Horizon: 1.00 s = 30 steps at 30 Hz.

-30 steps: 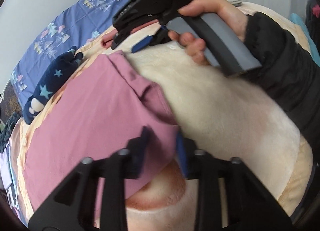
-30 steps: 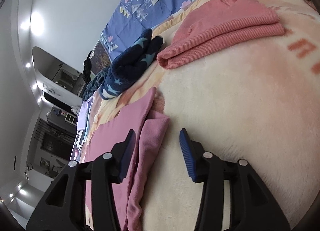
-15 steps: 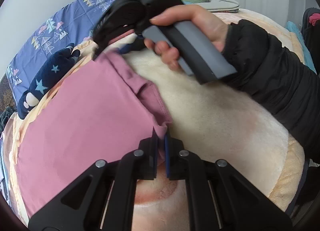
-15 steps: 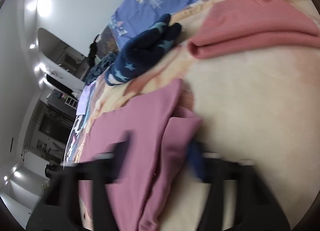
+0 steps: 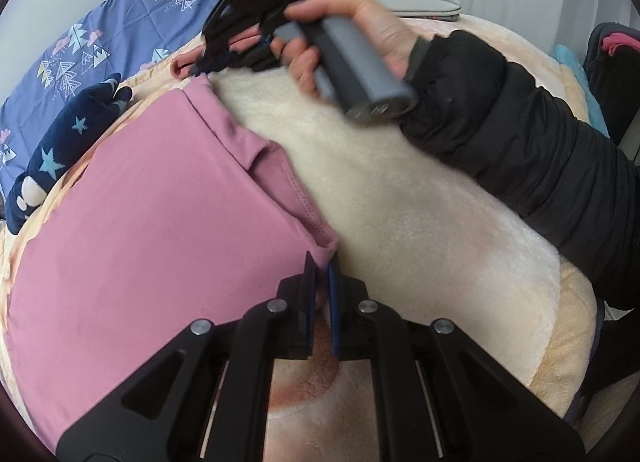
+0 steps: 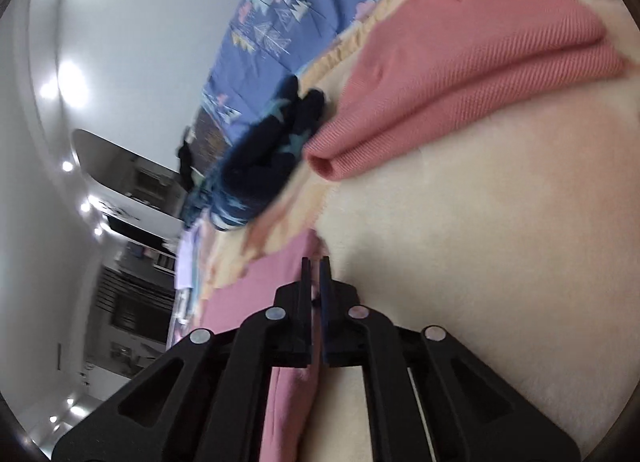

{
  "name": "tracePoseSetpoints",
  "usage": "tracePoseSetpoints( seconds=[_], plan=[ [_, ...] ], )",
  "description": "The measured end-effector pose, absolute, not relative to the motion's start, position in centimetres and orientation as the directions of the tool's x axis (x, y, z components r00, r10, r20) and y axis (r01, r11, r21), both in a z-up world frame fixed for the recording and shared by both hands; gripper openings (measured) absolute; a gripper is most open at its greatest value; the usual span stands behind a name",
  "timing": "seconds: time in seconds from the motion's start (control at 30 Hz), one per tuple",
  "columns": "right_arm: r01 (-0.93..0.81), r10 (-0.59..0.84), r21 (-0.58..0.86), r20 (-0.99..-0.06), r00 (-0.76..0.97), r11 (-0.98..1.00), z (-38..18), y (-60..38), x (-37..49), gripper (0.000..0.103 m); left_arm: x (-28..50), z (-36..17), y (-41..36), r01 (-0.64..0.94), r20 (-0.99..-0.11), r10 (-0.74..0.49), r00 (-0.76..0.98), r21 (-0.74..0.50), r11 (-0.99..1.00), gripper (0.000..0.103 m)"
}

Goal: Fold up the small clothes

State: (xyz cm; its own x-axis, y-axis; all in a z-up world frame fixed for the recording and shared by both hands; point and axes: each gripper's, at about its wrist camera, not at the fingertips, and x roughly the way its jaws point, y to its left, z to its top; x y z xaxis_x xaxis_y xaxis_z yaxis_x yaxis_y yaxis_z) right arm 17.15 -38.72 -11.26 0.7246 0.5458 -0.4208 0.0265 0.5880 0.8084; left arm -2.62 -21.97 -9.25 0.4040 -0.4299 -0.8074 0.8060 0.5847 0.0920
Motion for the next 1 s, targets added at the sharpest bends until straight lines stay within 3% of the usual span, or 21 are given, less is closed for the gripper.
tracePoseSetpoints(
  seconds=[0.03,0.07,0.1,0.23,0.27,0.3,0.33,0.37,0.5,0.6,0.77,0.9,1.0],
  plan=[
    [0.027,0.541,0.804,-0.423,0.727,0.594,-10.9,-39.0,16.7,0.031,-2.5,-9.3,-21.9,0.806,-0.806,-0.434,0.402,0.086,0.586,0.006],
    [0.029,0.533,0.797,-0.431,0.728,0.604,-10.4,-39.2,16.1,0.053,-2.7,-9.4,-21.8,0.806,-0.805,-0.439,0.4,0.08,0.587,0.006],
    [0.022,0.532,0.785,-0.439,0.724,0.619,-9.8,-39.3,15.3,0.058,-2.6,-9.4,-21.7,0.806,-0.804,-0.444,0.397,0.073,0.588,0.006],
    [-0.014,0.584,0.703,-0.58,0.568,0.711,-9.9,-36.1,15.5,0.058,-2.4,-9.6,-21.6,0.809,-0.802,-0.457,0.385,0.055,0.585,0.006],
    [-0.039,0.596,0.696,-0.583,0.552,0.717,-10.3,-34.9,15.9,0.057,-2.3,-9.6,-21.6,0.81,-0.802,-0.458,0.382,0.053,0.584,0.006],
    [-0.043,0.57,0.667,-0.599,0.562,0.743,-10.4,-33.9,16.2,0.045,-2.2,-9.7,-21.7,0.811,-0.803,-0.459,0.38,0.051,0.583,0.006],
    [-0.039,0.53,0.626,-0.623,0.574,0.778,-10.3,-33.2,16.6,0.029,-2.1,-9.7,-21.7,0.812,-0.803,-0.461,0.377,0.047,0.582,0.006],
    [-0.045,0.49,0.577,-0.648,0.583,0.816,-10.2,-32.3,17.0,0.006,-2.1,-9.7,-21.7,0.812,-0.803,-0.463,0.376,0.045,0.582,0.006],
    [-0.021,0.432,0.541,-0.646,0.629,0.841,-10.7,-31.9,18.6,0.005,-1.9,-9.9,-21.8,0.813,-0.799,-0.467,0.378,0.045,0.58,0.006],
    [-0.005,0.469,0.594,-0.63,0.619,0.804,-11.7,-32.8,18.7,0.005,-1.8,-10.1,-21.9,0.813,-0.799,-0.468,0.378,0.045,0.58,0.006],
    [-0.032,0.455,0.566,-0.627,0.632,0.824,-11.7,-32.1,18.7,0.006,-2.4,-10.1,-21.7,0.814,-0.799,-0.469,0.377,0.044,0.58,0.006],
    [-0.02,0.485,0.624,-0.586,0.649,0.781,-11.4,-33.2,18.1,0.016,-2.7,-10.1,-21.7,0.812,-0.8,-0.464,0.381,0.049,0.581,0.007],
    [0.001,0.431,0.603,-0.572,0.698,0.798,-10.2,-33.6,16.8,0.018,-2.7,-10.1,-21.6,0.811,-0.797,-0.467,0.382,0.047,0.583,0.007]
  ],
)
